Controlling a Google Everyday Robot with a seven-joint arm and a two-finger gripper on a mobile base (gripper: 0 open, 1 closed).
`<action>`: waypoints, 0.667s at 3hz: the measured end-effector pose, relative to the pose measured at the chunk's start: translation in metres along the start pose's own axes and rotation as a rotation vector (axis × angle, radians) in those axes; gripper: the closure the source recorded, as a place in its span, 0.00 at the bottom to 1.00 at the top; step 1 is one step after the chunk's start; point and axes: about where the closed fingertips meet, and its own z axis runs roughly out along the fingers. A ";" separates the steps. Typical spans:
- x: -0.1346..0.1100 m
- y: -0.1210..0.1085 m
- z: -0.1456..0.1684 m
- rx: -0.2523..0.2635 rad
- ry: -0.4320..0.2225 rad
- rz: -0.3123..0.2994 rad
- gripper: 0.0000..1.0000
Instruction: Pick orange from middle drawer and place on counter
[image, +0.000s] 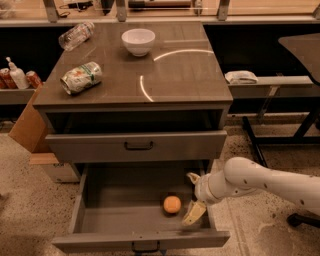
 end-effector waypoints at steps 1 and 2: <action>0.002 -0.011 0.022 -0.005 -0.026 -0.034 0.00; 0.007 -0.023 0.044 -0.001 -0.056 -0.065 0.00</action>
Offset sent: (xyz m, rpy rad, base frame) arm 0.0440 0.0218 -0.0600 0.0750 -0.0848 0.0736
